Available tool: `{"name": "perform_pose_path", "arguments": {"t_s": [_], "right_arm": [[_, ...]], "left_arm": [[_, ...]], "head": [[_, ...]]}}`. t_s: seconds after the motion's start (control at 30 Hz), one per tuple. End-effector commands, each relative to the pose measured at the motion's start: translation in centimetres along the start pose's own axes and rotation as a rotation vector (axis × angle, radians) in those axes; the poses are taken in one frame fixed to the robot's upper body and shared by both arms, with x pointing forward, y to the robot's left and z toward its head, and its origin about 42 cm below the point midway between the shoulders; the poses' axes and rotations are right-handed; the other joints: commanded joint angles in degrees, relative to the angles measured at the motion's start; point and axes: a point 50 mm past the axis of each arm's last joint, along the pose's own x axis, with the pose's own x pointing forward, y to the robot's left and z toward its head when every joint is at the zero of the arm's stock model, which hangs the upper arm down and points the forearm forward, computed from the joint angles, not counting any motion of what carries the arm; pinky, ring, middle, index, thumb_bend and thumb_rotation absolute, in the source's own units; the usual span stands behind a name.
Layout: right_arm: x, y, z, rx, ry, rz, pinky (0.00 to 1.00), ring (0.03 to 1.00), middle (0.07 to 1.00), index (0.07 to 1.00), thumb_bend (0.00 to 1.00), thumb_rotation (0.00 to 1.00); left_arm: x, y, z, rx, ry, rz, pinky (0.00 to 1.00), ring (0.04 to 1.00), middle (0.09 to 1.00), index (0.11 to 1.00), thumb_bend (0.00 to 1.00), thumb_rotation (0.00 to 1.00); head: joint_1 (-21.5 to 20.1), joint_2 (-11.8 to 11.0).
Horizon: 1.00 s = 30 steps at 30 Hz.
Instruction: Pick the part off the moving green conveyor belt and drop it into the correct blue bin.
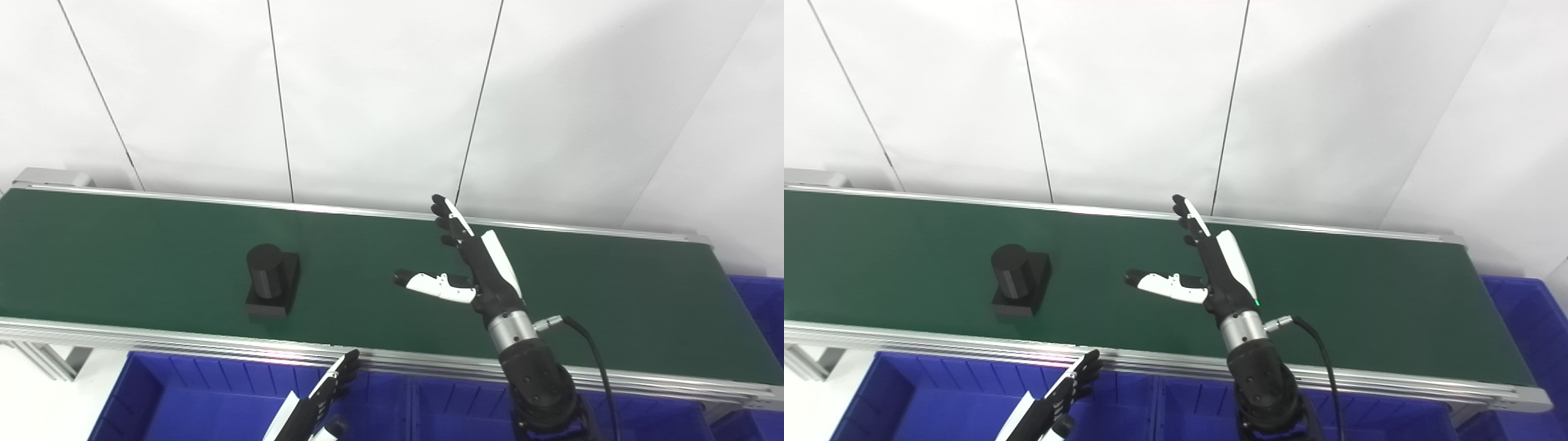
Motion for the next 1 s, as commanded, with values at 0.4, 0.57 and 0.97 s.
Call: {"name": "perform_pose_path", "arguments": {"t_s": [0.4,0.57,0.97], "right_arm": [[3.0,1.0,1.2,-0.067,-0.031,0.047,0.78,0.887,0.92,0.97,0.99,0.53],[4.0,1.7,1.2,-0.077,-0.017,0.065,0.72,0.858,0.923,0.969,0.99,0.51],[6.4,3.5,1.1,-0.13,0.019,0.095,0.73,0.866,0.941,0.97,1.0,0.5]], "left_arm": [[0.4,0.2,0.8,0.016,-0.089,-0.061,0.88,0.91,0.918,0.914,0.78,0.95],[0.4,0.0,0.8,0.006,-0.096,-0.06,0.88,0.91,0.911,0.904,0.78,0.9],[-0.2,0.1,0.6,0.028,-0.107,-0.082,0.86,0.905,0.908,0.887,0.8,0.9]], "head": [[2.07,0.45],[3.0,0.82],[3.67,0.76]]}}
